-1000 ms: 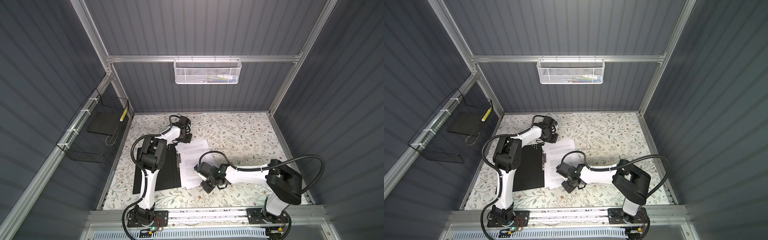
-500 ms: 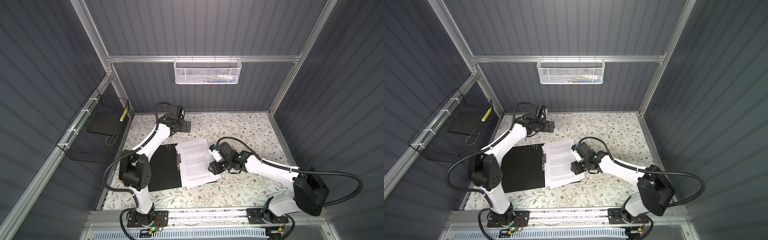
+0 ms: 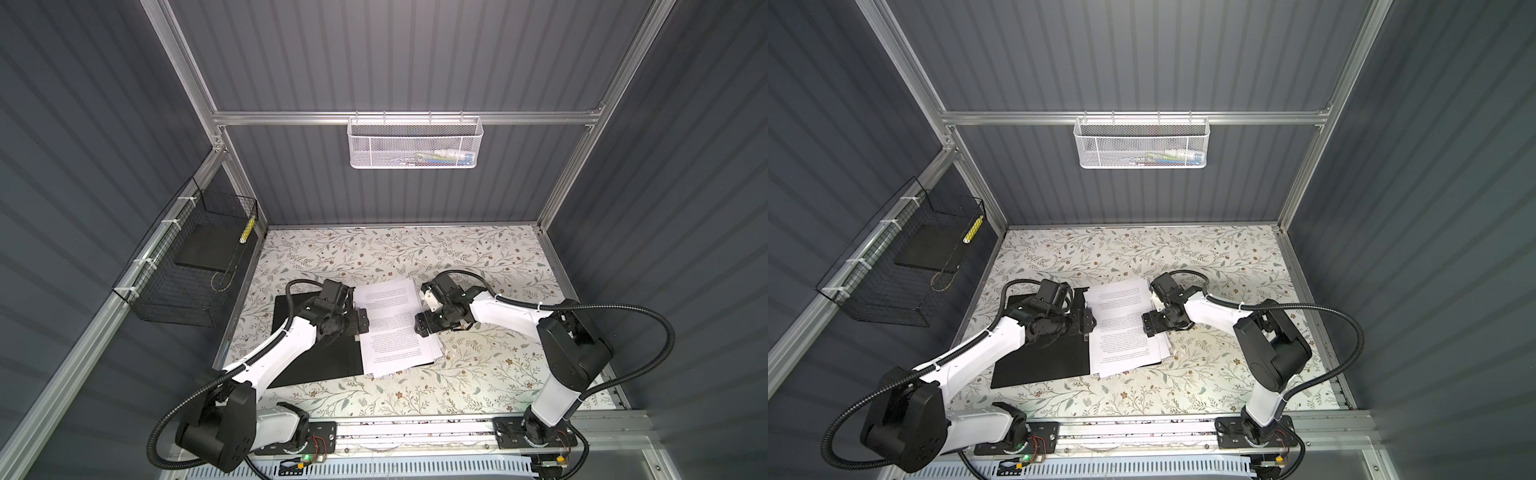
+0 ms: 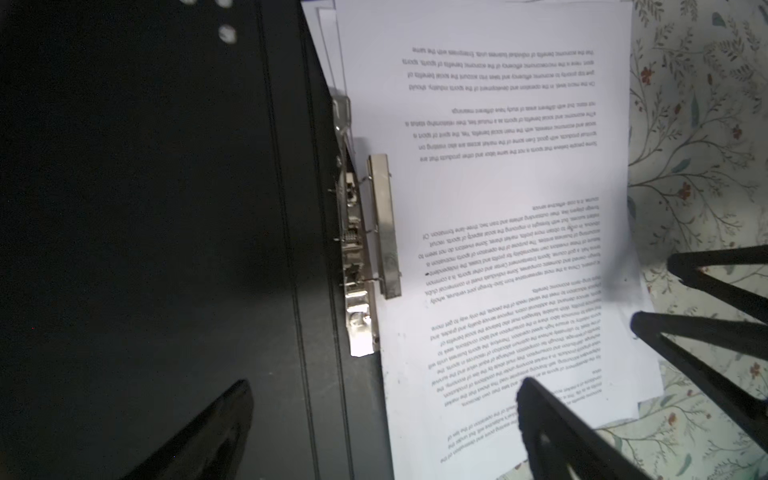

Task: Put the files into the folder

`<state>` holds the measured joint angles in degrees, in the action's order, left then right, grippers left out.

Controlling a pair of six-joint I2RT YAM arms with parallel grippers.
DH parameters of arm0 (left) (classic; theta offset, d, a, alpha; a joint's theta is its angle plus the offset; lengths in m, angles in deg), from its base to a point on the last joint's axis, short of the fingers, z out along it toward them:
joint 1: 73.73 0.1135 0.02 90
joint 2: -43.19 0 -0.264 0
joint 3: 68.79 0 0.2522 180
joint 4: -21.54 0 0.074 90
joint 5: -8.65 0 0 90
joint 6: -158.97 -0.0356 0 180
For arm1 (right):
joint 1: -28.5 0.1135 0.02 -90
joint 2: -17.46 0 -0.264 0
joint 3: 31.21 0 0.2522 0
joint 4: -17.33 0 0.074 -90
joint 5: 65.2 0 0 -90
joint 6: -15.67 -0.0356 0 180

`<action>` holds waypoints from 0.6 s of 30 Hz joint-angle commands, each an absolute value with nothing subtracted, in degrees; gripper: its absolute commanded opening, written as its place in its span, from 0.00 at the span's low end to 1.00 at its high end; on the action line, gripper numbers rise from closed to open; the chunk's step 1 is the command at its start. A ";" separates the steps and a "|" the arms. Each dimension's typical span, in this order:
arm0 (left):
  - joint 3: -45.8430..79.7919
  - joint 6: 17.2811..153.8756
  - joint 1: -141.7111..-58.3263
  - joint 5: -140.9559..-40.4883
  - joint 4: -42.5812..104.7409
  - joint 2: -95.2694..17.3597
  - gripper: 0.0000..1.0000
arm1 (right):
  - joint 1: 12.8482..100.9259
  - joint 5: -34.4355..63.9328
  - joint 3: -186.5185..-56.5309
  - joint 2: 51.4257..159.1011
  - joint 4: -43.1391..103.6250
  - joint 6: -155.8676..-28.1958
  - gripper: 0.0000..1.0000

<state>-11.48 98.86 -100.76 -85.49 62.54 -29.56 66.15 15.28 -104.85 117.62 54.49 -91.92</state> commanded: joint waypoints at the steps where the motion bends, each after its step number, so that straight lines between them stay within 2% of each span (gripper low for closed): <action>1: -14.05 103.36 -103.42 -87.83 59.03 -28.35 0.99 | 66.15 13.14 -105.20 118.69 54.83 -94.05 0.90; 18: -19.23 106.82 -109.54 -90.45 50.56 -35.23 0.99 | 70.64 11.55 -103.22 117.39 54.21 -102.90 0.93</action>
<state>-17.90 105.55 -108.91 -89.10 52.86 -34.33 69.98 12.31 -104.24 118.21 53.68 -100.02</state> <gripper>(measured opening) 0.994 0.930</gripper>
